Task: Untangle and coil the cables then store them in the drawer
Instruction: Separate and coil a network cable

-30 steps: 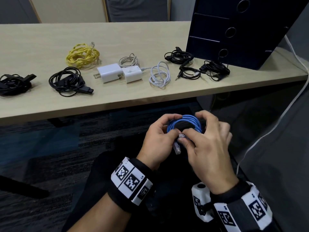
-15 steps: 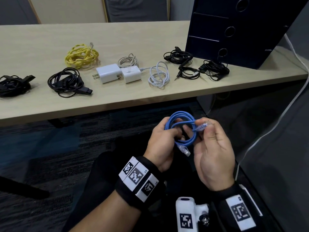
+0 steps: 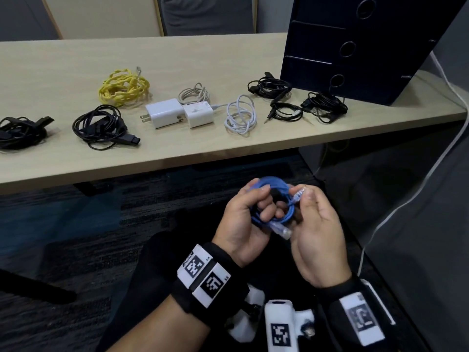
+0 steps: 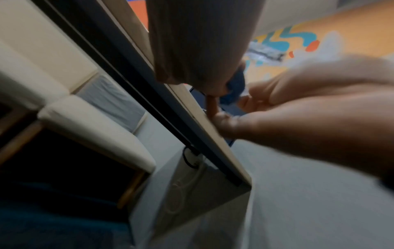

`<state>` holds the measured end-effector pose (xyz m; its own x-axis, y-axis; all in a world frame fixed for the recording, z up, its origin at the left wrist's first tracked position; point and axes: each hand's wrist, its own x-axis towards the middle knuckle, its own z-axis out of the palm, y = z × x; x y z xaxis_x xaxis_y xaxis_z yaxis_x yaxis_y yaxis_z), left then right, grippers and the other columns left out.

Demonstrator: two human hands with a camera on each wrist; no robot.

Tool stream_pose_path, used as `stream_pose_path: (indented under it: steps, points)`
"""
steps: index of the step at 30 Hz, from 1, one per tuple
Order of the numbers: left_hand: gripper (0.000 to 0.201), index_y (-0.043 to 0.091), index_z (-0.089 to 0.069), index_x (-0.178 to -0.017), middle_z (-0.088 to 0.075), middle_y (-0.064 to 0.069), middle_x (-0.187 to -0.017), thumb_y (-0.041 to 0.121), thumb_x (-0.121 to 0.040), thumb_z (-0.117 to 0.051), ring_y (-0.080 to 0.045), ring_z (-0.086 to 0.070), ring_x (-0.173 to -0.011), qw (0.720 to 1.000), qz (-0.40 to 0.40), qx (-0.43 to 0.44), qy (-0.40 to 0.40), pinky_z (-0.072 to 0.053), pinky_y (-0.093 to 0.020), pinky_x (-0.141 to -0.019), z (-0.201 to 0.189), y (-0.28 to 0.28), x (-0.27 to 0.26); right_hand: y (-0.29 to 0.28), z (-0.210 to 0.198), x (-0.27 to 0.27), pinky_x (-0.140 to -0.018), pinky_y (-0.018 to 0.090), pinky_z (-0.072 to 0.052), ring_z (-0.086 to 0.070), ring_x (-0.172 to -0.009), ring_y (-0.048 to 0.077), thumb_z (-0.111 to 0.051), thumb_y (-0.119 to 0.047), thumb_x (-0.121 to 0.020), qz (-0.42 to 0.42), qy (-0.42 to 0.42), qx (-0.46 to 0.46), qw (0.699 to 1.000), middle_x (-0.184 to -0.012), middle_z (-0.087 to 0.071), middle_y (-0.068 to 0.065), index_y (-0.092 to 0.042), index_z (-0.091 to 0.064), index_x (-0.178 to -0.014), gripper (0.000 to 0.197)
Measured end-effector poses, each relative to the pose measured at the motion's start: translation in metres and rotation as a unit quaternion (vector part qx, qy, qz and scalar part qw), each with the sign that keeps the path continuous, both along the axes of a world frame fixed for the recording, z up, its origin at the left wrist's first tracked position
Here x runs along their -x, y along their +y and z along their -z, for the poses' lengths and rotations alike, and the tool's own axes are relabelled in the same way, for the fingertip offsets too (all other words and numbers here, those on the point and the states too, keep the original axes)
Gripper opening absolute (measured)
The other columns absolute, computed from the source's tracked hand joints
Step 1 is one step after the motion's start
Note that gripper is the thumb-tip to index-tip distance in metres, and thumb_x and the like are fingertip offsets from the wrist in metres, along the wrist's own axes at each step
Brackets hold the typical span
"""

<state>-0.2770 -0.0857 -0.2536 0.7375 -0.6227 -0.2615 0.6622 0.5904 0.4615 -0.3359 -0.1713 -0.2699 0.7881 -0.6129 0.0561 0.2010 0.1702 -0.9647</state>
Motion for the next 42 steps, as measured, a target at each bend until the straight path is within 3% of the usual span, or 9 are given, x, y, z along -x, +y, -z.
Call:
stream_pose_path:
  steps: [2,5,11,16,23,27,30,34,42]
  points:
    - [0.024,0.015,-0.046,-0.090,-0.037,0.002,-0.049,-0.001,-0.075,-0.057,-0.009,-0.037,-0.040,0.998,0.049,-0.022,-0.013,-0.045,-0.024,-0.053,0.004,0.010,-0.007,-0.005,-0.004,0.005,-0.069,0.033,-0.055,-0.059,-0.072,0.021,-0.043,-0.028,-0.102,-0.028,0.002,0.027,0.999,-0.082,-0.060,0.013,-0.013,-0.060,-0.090,0.025]
    - [0.046,0.011,-0.049,-0.110,-0.045,-0.005,-0.055,-0.005,-0.068,-0.060,-0.014,-0.048,-0.044,0.983,0.140,-0.097,-0.070,-0.052,-0.027,-0.054,0.006,0.020,-0.016,-0.018,-0.003,0.012,-0.072,0.015,-0.048,-0.062,-0.074,0.006,-0.044,-0.021,-0.101,-0.048,0.043,0.283,0.957,-0.079,-0.065,-0.004,-0.019,-0.064,-0.092,0.021]
    - [0.044,0.004,-0.054,-0.110,-0.053,-0.006,-0.054,-0.004,-0.066,-0.054,-0.012,-0.052,-0.042,0.959,0.211,-0.148,-0.115,-0.052,-0.024,-0.046,0.000,0.025,-0.027,-0.029,-0.006,0.019,-0.090,0.007,-0.036,-0.054,-0.107,-0.002,-0.049,-0.009,-0.095,-0.135,0.031,0.512,0.848,-0.111,-0.059,-0.004,-0.008,-0.062,-0.099,0.014]
    - [0.030,0.005,-0.056,-0.088,-0.059,-0.010,-0.061,-0.008,-0.062,-0.051,-0.015,-0.055,-0.043,0.923,0.252,-0.224,-0.184,-0.050,-0.024,-0.043,0.000,0.022,-0.027,-0.033,-0.010,0.024,-0.092,0.009,-0.039,-0.054,-0.111,-0.003,-0.050,-0.017,-0.095,-0.198,0.044,0.543,0.815,-0.121,-0.056,-0.009,-0.013,-0.063,-0.105,0.016]
    - [0.030,0.010,-0.055,-0.070,-0.046,-0.007,-0.054,-0.014,-0.078,-0.040,-0.012,-0.035,-0.039,0.904,0.084,-0.347,-0.236,-0.028,-0.016,-0.038,0.003,0.008,-0.017,-0.029,-0.011,0.025,-0.098,0.009,-0.036,-0.047,-0.121,0.004,-0.052,-0.017,-0.092,-0.162,0.027,0.515,0.841,-0.133,-0.045,-0.014,-0.026,-0.064,-0.100,0.016]
    - [0.024,0.013,-0.057,-0.065,-0.052,-0.011,-0.061,-0.008,-0.075,-0.050,-0.018,-0.045,-0.054,0.884,-0.008,-0.396,-0.247,-0.034,-0.024,-0.049,0.019,0.000,-0.012,-0.021,-0.014,0.025,-0.092,0.020,-0.034,-0.041,-0.104,0.002,-0.047,-0.029,-0.090,-0.142,0.028,0.571,0.808,-0.110,-0.045,-0.027,-0.034,-0.061,-0.096,0.016]
    - [0.019,0.014,-0.060,-0.071,-0.052,-0.003,-0.058,-0.005,-0.071,-0.056,-0.014,-0.044,-0.051,0.886,-0.012,-0.378,-0.268,-0.035,-0.023,-0.049,0.023,0.001,-0.012,-0.020,-0.016,0.028,-0.085,0.014,-0.032,-0.043,-0.098,0.001,-0.048,-0.032,-0.091,-0.164,0.022,0.574,0.802,-0.102,-0.048,-0.026,-0.036,-0.060,-0.098,0.014]
    - [0.029,0.009,-0.061,-0.075,-0.046,0.008,-0.053,-0.020,-0.076,-0.054,-0.005,-0.039,-0.048,0.886,0.001,-0.356,-0.295,-0.034,-0.018,-0.047,0.025,0.003,-0.010,-0.019,-0.014,0.033,-0.083,0.010,-0.039,-0.053,-0.098,0.012,-0.051,-0.029,-0.093,-0.182,0.010,0.469,0.864,-0.101,-0.059,-0.020,-0.033,-0.065,-0.097,0.016]
    - [0.028,0.000,-0.055,-0.078,-0.051,-0.013,-0.066,-0.026,-0.077,-0.045,-0.011,-0.047,-0.045,0.922,-0.007,-0.295,-0.249,-0.043,-0.020,-0.042,0.023,0.008,-0.009,-0.020,-0.023,0.040,-0.084,0.017,-0.042,-0.057,-0.094,0.018,-0.051,-0.028,-0.096,-0.174,-0.042,0.421,0.889,-0.102,-0.063,-0.013,-0.024,-0.067,-0.096,0.016]
